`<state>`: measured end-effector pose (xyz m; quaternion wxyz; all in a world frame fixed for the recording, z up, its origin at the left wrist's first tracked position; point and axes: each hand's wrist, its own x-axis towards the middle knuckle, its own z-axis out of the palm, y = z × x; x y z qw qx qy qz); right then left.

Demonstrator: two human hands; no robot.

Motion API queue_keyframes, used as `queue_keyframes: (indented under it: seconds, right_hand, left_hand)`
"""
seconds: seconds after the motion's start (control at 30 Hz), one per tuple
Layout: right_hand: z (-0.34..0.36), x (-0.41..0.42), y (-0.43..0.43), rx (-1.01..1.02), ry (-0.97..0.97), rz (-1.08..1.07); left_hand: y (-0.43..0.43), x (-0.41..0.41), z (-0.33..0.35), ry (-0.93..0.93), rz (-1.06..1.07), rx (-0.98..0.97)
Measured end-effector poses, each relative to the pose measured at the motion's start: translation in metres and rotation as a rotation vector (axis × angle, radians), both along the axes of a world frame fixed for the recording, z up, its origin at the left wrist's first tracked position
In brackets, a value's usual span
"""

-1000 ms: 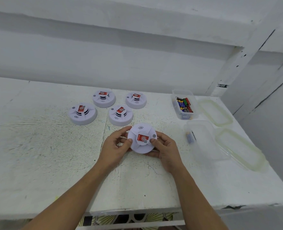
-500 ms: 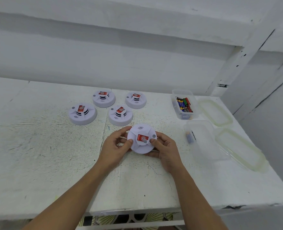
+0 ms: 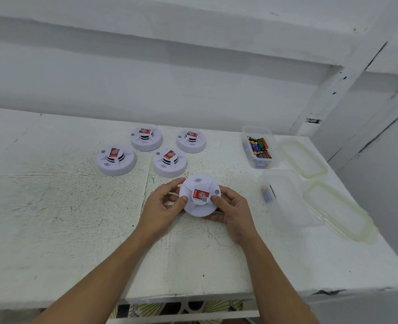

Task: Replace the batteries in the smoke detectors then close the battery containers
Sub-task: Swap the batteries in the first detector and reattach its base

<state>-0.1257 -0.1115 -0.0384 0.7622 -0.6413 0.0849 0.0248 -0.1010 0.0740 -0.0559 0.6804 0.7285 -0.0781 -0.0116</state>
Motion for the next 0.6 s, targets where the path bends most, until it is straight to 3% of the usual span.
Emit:
queue_keyframes:
  seconds: [0.6]
  right_hand:
    - [-0.0004, -0.0002, -0.0005, -0.018, 0.010, -0.016]
  left_hand:
    - [0.0005, -0.0005, 0.0004, -0.005, -0.011, 0.006]
